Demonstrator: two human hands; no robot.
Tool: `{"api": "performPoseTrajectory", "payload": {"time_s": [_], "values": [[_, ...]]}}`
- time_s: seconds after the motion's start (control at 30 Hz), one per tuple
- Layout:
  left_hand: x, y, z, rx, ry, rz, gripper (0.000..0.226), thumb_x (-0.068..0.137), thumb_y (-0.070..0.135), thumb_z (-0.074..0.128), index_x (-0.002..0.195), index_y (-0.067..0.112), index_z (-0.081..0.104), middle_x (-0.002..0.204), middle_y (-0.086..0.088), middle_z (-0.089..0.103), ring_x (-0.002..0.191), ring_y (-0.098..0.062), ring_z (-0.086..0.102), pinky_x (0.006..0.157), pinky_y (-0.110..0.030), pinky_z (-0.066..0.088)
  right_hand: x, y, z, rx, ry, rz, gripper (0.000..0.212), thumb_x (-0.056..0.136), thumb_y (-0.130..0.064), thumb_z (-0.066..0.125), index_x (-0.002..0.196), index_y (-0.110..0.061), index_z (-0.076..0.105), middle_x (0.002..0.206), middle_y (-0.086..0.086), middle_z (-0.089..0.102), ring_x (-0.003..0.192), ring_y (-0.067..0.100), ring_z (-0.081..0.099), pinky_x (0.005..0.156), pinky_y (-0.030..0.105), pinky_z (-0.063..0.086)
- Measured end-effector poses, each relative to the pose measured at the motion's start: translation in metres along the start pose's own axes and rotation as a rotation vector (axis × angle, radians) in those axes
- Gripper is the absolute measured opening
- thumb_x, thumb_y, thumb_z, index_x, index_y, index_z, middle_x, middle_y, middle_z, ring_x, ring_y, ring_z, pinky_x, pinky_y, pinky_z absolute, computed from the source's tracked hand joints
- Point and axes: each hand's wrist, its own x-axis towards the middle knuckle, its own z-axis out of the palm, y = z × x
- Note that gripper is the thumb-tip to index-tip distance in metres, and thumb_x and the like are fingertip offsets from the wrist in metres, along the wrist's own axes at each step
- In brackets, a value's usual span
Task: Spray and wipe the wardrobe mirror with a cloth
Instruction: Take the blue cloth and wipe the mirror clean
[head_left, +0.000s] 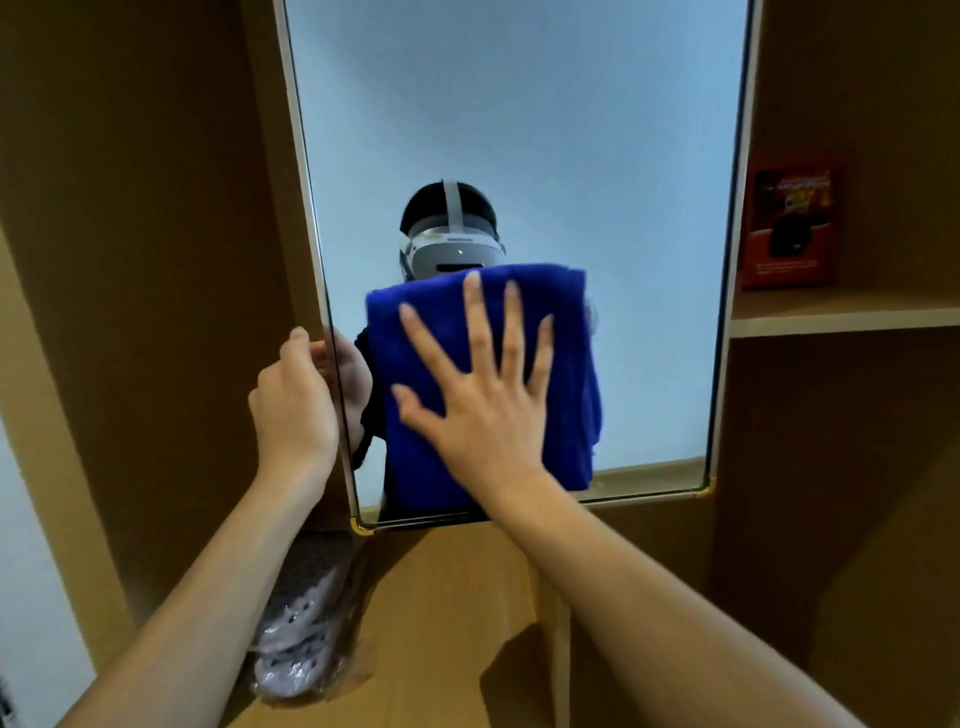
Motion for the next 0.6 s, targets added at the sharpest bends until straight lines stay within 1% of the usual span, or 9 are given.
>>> {"api": "performPoseTrajectory", "payload": {"time_s": [0.07,0.1,0.13,0.2,0.27,0.37,0.47,0.53,0.6], "values": [[-0.003,0.001,0.001,-0.015,0.013,0.002,0.050,0.098,0.051,0.024,0.080,0.025,0.062,0.085,-0.001,0.068,0.091,-0.019,0.063,0.099,-0.051,0.042,-0.011,-0.018,0.008,-0.008,-0.026,-0.023,0.069,0.092,-0.067,0.035,0.152,-0.043,0.011,0.163,0.008,0.001,0.149,0.037,-0.005,0.117,0.060,-0.005],[-0.004,0.002,0.001,-0.022,0.014,0.004,0.050,0.100,0.049,0.023,0.078,0.024,0.060,0.081,0.000,0.065,0.085,-0.016,0.061,0.098,-0.046,0.041,-0.016,-0.027,0.012,-0.015,-0.031,-0.032,0.069,0.092,-0.067,0.034,0.152,-0.043,0.010,0.163,0.008,0.001,0.149,0.037,-0.005,0.117,0.060,-0.006],[-0.006,0.004,0.001,-0.025,0.016,0.004,0.049,0.102,0.046,0.022,0.075,0.023,0.057,0.077,0.000,0.062,0.080,-0.013,0.057,0.093,-0.040,0.039,-0.022,-0.035,0.015,-0.022,-0.031,-0.036,0.069,0.092,-0.067,0.034,0.152,-0.042,0.010,0.163,0.009,0.002,0.149,0.037,-0.004,0.117,0.059,-0.006],[-0.009,0.007,0.000,-0.028,0.025,0.003,0.049,0.103,0.043,0.023,0.071,0.020,0.053,0.073,-0.002,0.057,0.073,-0.013,0.053,0.081,-0.034,0.035,-0.031,-0.047,0.018,-0.029,-0.021,-0.025,0.069,0.092,-0.066,0.033,0.152,-0.042,0.010,0.162,0.009,0.005,0.149,0.037,0.000,0.118,0.059,-0.003],[-0.009,0.008,-0.001,-0.035,0.021,0.003,0.049,0.103,0.043,0.023,0.073,0.022,0.057,0.075,-0.002,0.058,0.074,-0.014,0.055,0.074,-0.033,0.035,-0.037,-0.049,0.018,-0.032,-0.009,-0.020,0.067,0.093,-0.067,0.032,0.152,-0.042,0.012,0.162,0.008,0.007,0.149,0.036,0.003,0.118,0.058,0.000],[-0.007,0.005,-0.001,-0.024,0.018,0.023,0.052,0.102,0.044,0.021,0.076,0.028,0.063,0.082,0.003,0.063,0.083,-0.011,0.057,0.082,-0.034,0.036,-0.041,-0.032,0.016,-0.033,0.005,-0.112,0.065,0.092,-0.068,0.034,0.151,-0.044,0.018,0.162,0.005,0.011,0.149,0.033,0.006,0.119,0.055,0.002],[-0.006,0.001,0.001,-0.028,0.047,0.034,0.051,0.100,0.046,0.022,0.083,0.024,0.065,0.085,0.001,0.065,0.088,-0.016,0.060,0.082,-0.036,0.039,-0.050,-0.002,0.017,-0.051,0.037,-0.189,0.063,0.091,-0.069,0.036,0.149,-0.045,0.027,0.161,0.002,0.016,0.149,0.030,0.010,0.119,0.053,0.008],[-0.006,0.002,0.004,-0.015,0.076,0.025,0.050,0.100,0.046,0.023,0.079,0.026,0.063,0.084,0.000,0.065,0.086,-0.019,0.060,0.084,-0.039,0.043,-0.055,0.020,0.016,-0.065,0.060,-0.160,0.063,0.090,-0.069,0.038,0.148,-0.045,0.030,0.160,0.001,0.018,0.149,0.030,0.013,0.119,0.054,0.013],[-0.006,0.004,0.005,0.012,0.095,0.034,0.050,0.101,0.043,0.023,0.072,0.027,0.061,0.080,0.001,0.063,0.081,-0.018,0.059,0.081,-0.037,0.043,-0.060,0.043,0.014,-0.068,0.065,-0.112,0.065,0.088,-0.070,0.041,0.148,-0.046,0.028,0.160,0.002,0.018,0.149,0.030,0.011,0.118,0.055,0.011]]}}
